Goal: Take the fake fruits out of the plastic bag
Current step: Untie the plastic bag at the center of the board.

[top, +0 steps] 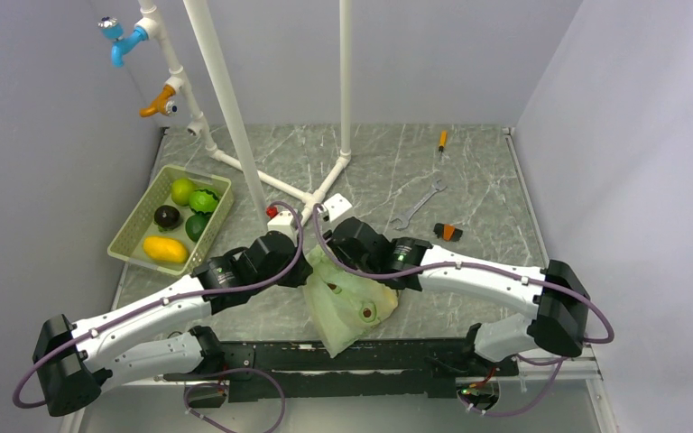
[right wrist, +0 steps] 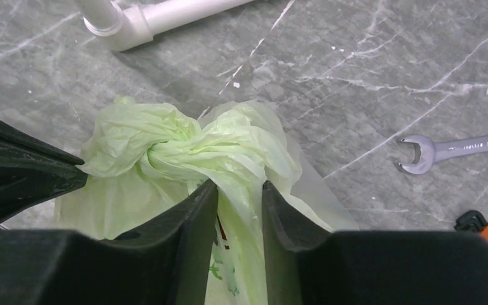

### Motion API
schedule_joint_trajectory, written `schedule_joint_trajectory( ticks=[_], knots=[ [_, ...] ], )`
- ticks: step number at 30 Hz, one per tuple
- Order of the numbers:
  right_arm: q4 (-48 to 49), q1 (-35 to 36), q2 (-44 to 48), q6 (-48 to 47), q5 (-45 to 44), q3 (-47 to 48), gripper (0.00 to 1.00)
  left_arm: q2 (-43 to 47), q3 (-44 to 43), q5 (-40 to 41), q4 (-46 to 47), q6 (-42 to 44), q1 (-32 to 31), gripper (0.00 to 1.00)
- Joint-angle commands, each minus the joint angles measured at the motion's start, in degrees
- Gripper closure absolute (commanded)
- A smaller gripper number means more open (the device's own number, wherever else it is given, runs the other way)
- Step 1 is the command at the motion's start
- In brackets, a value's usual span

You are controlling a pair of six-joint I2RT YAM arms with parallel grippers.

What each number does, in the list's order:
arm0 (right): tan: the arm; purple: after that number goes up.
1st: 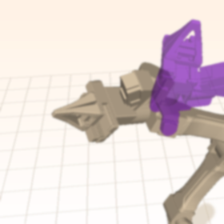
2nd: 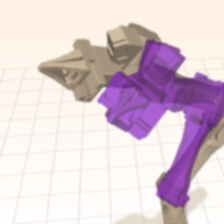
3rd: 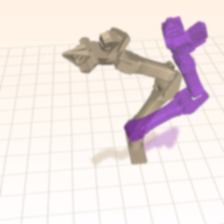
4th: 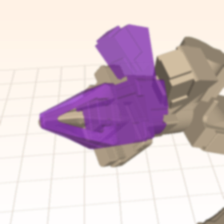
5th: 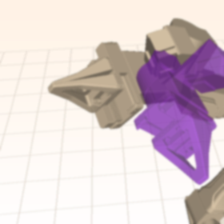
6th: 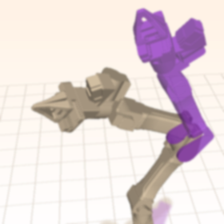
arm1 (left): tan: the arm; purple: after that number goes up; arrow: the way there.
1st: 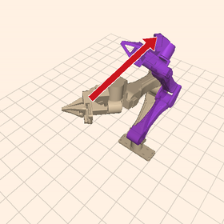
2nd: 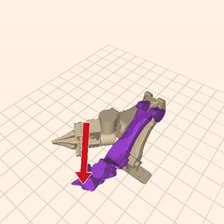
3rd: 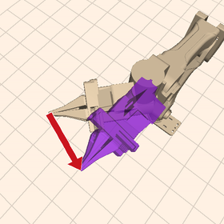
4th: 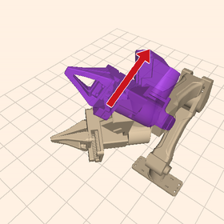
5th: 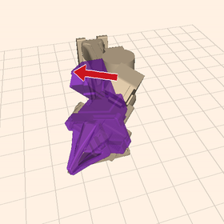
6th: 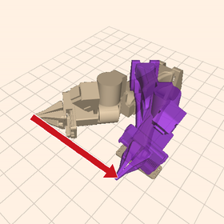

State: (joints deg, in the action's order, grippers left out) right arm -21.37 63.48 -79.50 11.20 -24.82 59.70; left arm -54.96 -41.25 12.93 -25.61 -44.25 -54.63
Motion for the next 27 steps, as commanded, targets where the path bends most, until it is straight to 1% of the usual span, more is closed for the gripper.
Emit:
schedule_joint_trajectory(
  ticks=[1,4,5,6,9,11,14,16,18,21,23,26,27],
  knots=[
    [5.61,0.07,4.38,1.72,-1.15,-0.94,0.71,0.68,-1.55,-0.44,0.05,-0.04,-0.21,1.00],
    [5.33,-0.30,5.37,2.54,-3.37,-1.04,0.92,0.62,-1.40,-0.04,-0.56,-0.20,-0.22,1.00],
    [5.11,-0.60,5.67,2.92,-4.27,-1.07,0.97,0.76,-1.21,0.11,-0.74,-0.30,-0.21,1.00],
    [4.84,-1.30,6.23,3.27,-5.31,-1.19,1.00,1.13,-1.08,0.41,-1.02,-0.44,-0.21,1.00],
    [4.49,-4.35,8.62,6.07,-5.97,-2.77,1.00,2.26,-0.93,1.44,-1.76,-0.61,-0.21,1.00],
    [4.72,-8.94,11.36,9.90,-3.46,-4.95,1.00,2.99,-0.99,2.07,-2.29,-0.67,-0.24,1.00],
    [7.07,-19.93,16.92,16.68,7.71,-10.17,1.00,3.88,-1.02,3.12,-3.29,-0.75,-0.22,1.00],
    [9.49,-27.22,20.21,19.97,17.56,-13.75,1.00,4.50,-0.88,3.95,-3.77,-0.88,-0.21,1.00],
    [10.51,-31.72,21.99,22.04,23.85,-15.86,1.00,5.29,-0.37,4.44,-3.72,-1.16,-0.22,1.00],
    [10.59,-33.98,23.18,23.09,29.82,-17.31,1.00,6.39,0.61,4.78,-2.89,-1.33,-0.21,1.00],
    [10.98,-34.22,23.75,22.96,31.80,-17.84,1.00,6.67,0.78,4.63,-2.72,-1.22,-0.21,1.00],
    [10.22,-34.11,23.59,18.35,36.40,-16.41,0.99,6.34,0.29,4.24,-2.92,-0.94,-0.26,1.00],
    [9.26,-33.93,23.45,16.60,37.03,-15.39,0.95,6.09,0.10,4.09,-3.00,-0.84,-0.22,1.00]
  ],
)
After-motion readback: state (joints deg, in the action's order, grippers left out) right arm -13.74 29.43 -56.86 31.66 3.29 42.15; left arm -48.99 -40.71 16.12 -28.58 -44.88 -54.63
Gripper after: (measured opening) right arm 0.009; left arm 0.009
